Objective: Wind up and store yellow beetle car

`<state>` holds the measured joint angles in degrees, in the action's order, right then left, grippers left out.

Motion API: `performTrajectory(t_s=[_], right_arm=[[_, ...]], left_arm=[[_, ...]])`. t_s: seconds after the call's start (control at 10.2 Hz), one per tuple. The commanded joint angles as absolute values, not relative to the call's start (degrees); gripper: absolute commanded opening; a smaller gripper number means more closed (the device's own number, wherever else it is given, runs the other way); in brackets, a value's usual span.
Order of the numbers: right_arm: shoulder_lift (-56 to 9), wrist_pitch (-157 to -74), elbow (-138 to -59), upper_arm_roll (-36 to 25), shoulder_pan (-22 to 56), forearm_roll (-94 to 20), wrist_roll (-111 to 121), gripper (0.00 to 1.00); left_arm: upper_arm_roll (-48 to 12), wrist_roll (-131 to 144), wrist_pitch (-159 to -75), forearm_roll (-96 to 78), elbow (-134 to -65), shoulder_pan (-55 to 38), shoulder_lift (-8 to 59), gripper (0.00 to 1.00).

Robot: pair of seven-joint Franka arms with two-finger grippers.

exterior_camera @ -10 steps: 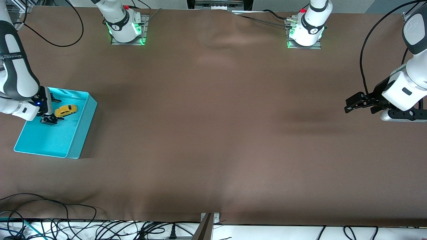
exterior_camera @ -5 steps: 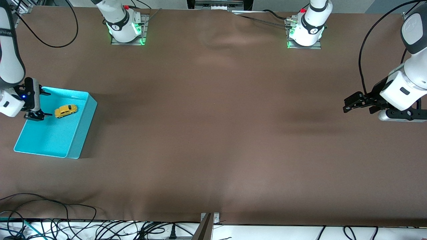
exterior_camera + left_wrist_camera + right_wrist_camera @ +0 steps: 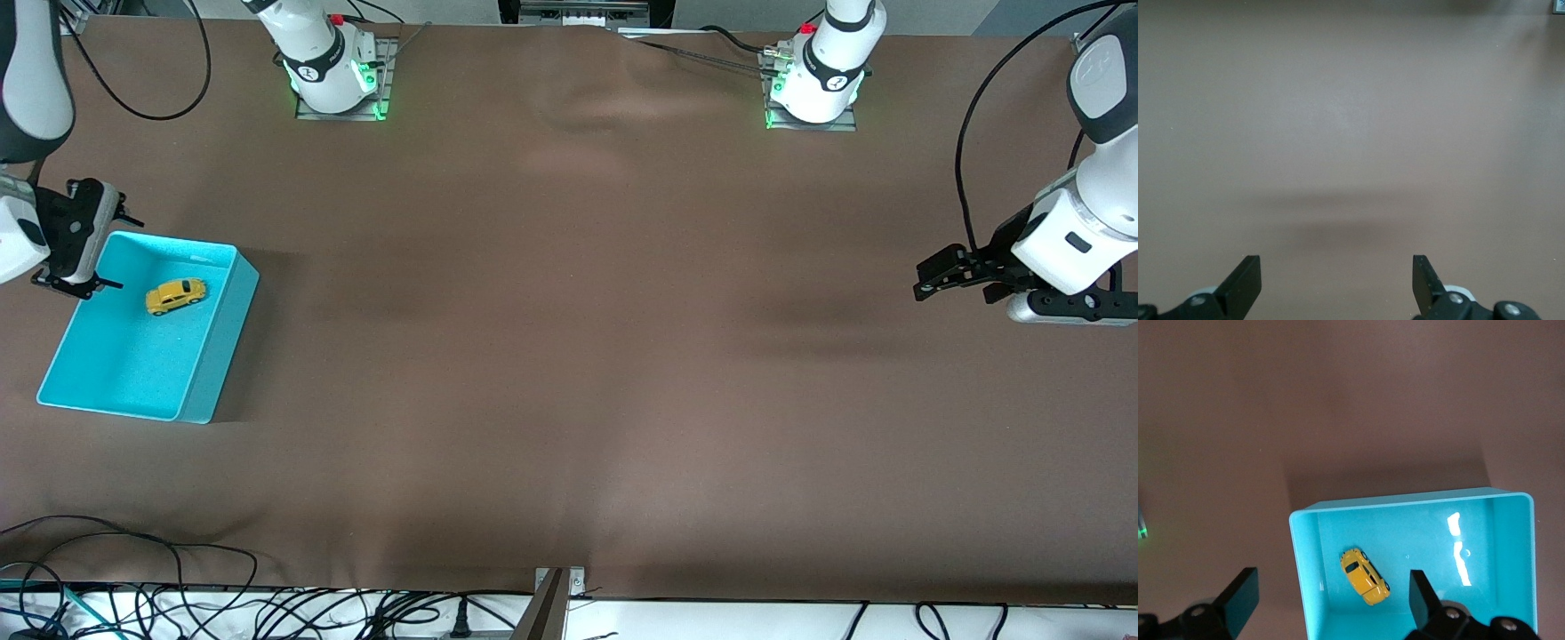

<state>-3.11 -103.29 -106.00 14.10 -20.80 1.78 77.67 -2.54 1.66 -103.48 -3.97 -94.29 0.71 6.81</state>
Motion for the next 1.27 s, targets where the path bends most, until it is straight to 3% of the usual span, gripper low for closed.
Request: performTrajectory(t_s=[0.0, 0.29, 0.59, 1.18], right_arm=[[0.5, -101.5, -106.7, 13.7, -16.9, -0.5, 56.4, 1.00], [1.5, -101.5, -106.0, 8.8, -13.2, -13.3, 36.4, 1.00], [1.5, -102.1, -101.4, 8.9, -7.1, -3.9, 9.2, 1.00], [-3.5, -98.4, -91.9, 2.2, 1.6, -2.4, 1.7, 1.00]], left_arm=[[-2.3, 0.4, -102.2, -4.9, -92.9, 0.5, 7.1, 1.00], [-2.3, 0.4, -102.2, -4.9, -92.9, 0.4, 7.1, 1.00], [-2.3, 0.4, -102.2, -4.9, -92.9, 0.4, 7.1, 1.00], [-3.0, 0.4, -102.2, -4.9, -92.9, 0.4, 7.1, 1.00]])
